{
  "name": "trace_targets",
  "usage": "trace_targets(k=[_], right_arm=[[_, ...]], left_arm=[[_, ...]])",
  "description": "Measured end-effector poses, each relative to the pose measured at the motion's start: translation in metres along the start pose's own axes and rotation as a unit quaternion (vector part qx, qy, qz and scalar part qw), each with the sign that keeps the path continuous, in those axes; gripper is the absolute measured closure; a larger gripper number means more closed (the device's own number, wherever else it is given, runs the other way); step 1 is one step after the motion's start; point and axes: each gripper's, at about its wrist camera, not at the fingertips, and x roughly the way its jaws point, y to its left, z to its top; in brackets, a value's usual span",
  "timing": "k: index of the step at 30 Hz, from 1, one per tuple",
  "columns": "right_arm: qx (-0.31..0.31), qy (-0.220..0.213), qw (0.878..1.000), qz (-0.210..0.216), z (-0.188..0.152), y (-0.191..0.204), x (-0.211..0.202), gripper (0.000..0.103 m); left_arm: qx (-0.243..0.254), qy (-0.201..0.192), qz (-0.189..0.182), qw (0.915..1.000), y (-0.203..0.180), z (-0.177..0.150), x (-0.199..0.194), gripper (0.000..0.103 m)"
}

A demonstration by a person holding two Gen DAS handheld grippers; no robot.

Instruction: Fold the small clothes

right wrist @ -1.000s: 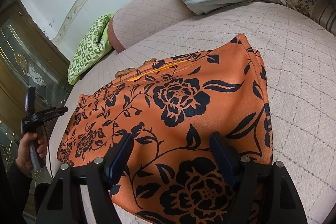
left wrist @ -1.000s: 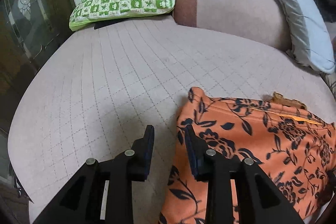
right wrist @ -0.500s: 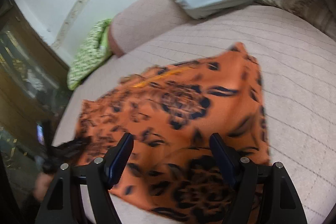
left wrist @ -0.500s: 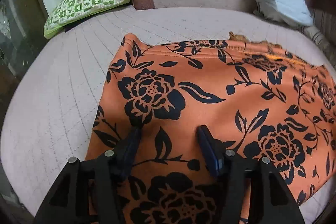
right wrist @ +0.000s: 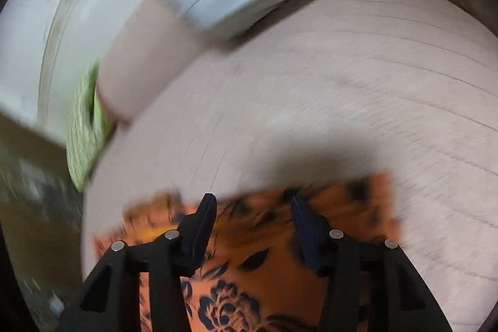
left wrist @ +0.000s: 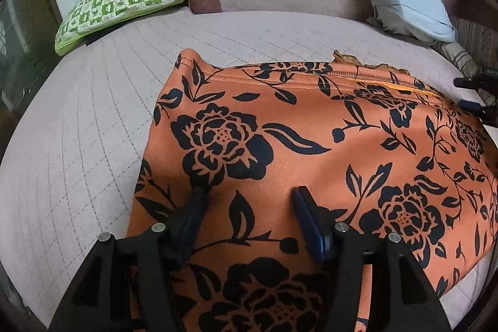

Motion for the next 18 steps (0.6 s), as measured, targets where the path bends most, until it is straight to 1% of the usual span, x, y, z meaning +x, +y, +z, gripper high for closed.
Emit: trace_targets(k=[2,3,4,5,6,7,8,9,10,11,12,13,14,15,16,17,18], right_arm=[[-0.049,-0.007,0.999,0.008,-0.011,0.017,-0.018,0.041],[-0.06,-0.006,0.998,0.021,-0.019,0.024,-0.024,0.041],[-0.069,-0.003,0.996,0.05,-0.031,0.03,-0.032,0.036],[-0.081,0.011,0.994,0.079,-0.046,0.036,-0.035,0.03],[-0.094,0.029,0.991,0.09,-0.057,0.039,-0.034,0.029],[-0.113,0.051,0.989,0.083,-0.067,0.038,-0.027,0.029],[-0.124,0.066,0.989,0.044,-0.072,0.03,-0.019,0.03],[-0.109,0.065,0.991,0.042,-0.069,0.017,-0.014,0.036],[-0.072,0.053,0.994,0.057,-0.063,0.001,-0.017,0.056],[-0.005,0.025,0.998,0.052,-0.055,-0.019,-0.029,0.069],[0.024,0.0,0.999,0.025,-0.054,-0.025,-0.042,0.066],[0.031,-0.029,0.999,-0.027,-0.055,-0.026,-0.061,0.055],[0.018,-0.038,0.999,-0.026,-0.061,-0.021,-0.077,0.041],[0.011,-0.034,0.999,-0.013,-0.068,-0.017,-0.087,0.038],[0.003,-0.026,1.0,0.008,-0.079,-0.013,-0.1,0.037],[-0.005,-0.022,1.0,0.02,-0.09,-0.01,-0.112,0.036],[-0.011,-0.024,0.999,0.023,-0.111,-0.006,-0.127,0.036]], left_arm=[[-0.012,0.004,-0.004,0.9999,0.001,0.002,0.0,0.042],[-0.02,0.005,-0.007,0.9998,0.003,0.004,0.0,0.042],[-0.029,0.004,-0.01,0.9995,0.004,0.005,-0.001,0.042],[-0.041,0.001,-0.017,0.999,0.006,0.007,-0.003,0.042],[-0.05,-0.001,-0.026,0.9984,0.007,0.008,-0.005,0.042],[-0.054,-0.001,-0.029,0.9981,0.007,0.008,-0.005,0.042],[-0.056,0.003,-0.029,0.998,0.007,0.008,-0.003,0.042],[-0.055,0.007,-0.028,0.9981,0.006,0.008,-0.001,0.042],[-0.051,0.008,-0.025,0.9983,0.006,0.007,0.001,0.042],[-0.048,0.006,-0.022,0.9986,0.006,0.007,0.001,0.042],[-0.046,0.004,-0.021,0.9987,0.005,0.006,0.0,0.042],[-0.045,0.004,-0.021,0.9987,0.005,0.007,0.0,0.042],[-0.049,0.002,-0.022,0.9986,0.006,0.007,-0.001,0.042],[-0.053,0.0,-0.024,0.9983,0.006,0.007,-0.003,0.042],[-0.059,-0.002,-0.027,0.9979,0.007,0.007,-0.005,0.042],[-0.067,-0.005,-0.034,0.9972,0.008,0.006,-0.009,0.042],[-0.075,-0.011,-0.043,0.9962,0.008,0.005,-0.014,0.042]])
